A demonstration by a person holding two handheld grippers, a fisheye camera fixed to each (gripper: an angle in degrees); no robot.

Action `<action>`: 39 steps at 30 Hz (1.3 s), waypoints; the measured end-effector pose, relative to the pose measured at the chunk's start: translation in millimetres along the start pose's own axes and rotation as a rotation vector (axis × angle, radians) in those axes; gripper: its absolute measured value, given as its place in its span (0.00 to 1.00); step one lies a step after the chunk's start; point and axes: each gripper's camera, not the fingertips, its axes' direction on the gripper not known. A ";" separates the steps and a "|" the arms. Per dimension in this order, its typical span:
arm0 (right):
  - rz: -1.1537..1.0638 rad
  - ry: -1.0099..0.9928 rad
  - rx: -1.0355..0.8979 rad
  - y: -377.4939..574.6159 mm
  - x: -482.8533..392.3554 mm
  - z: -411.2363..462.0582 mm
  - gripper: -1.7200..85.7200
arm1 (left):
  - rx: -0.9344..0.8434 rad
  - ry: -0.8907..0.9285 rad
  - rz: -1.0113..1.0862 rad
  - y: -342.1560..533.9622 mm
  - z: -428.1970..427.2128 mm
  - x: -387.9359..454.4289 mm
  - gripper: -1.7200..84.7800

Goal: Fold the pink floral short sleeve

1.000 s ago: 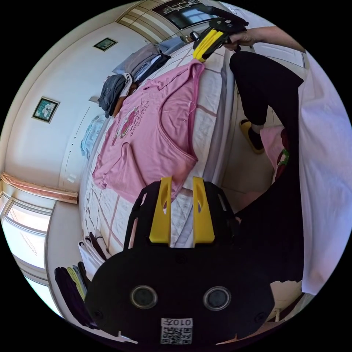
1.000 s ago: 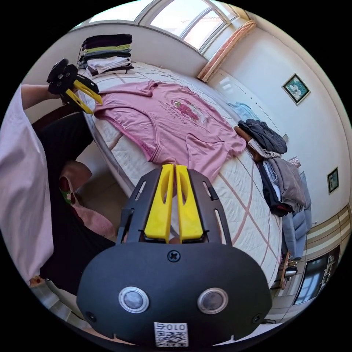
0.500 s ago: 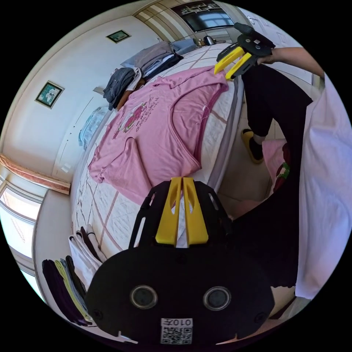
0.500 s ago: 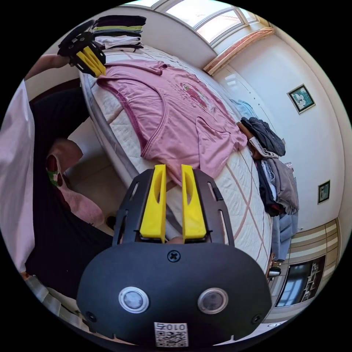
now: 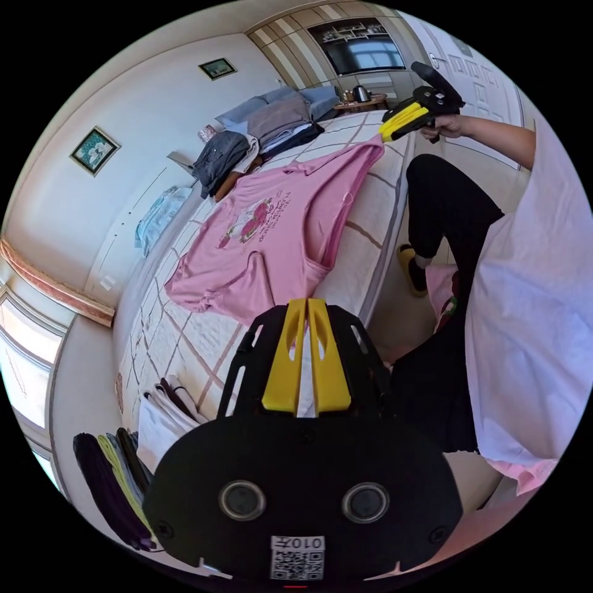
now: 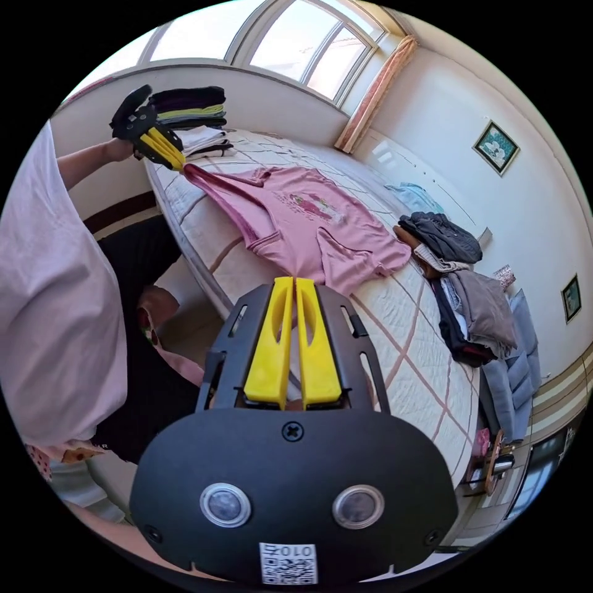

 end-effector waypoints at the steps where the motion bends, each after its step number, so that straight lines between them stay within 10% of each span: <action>1: -0.014 -0.021 -0.005 1.2 3.0 -3.9 0.04 | -0.020 0.005 0.028 -3.1 -5.5 -3.0 0.02; 20: -0.126 -0.220 -0.111 -55.6 153.4 5.4 0.03 | -0.139 0.344 0.207 -67.0 -37.3 -159.1 0.02; 28: 0.046 -0.383 -0.312 -141.7 315.1 132.4 0.03 | -0.172 0.529 0.070 -143.4 60.6 -371.3 0.02; 39: 0.121 -0.511 -0.379 -142.7 372.9 235.7 0.04 | -0.345 0.597 -0.061 -160.4 158.7 -447.2 0.02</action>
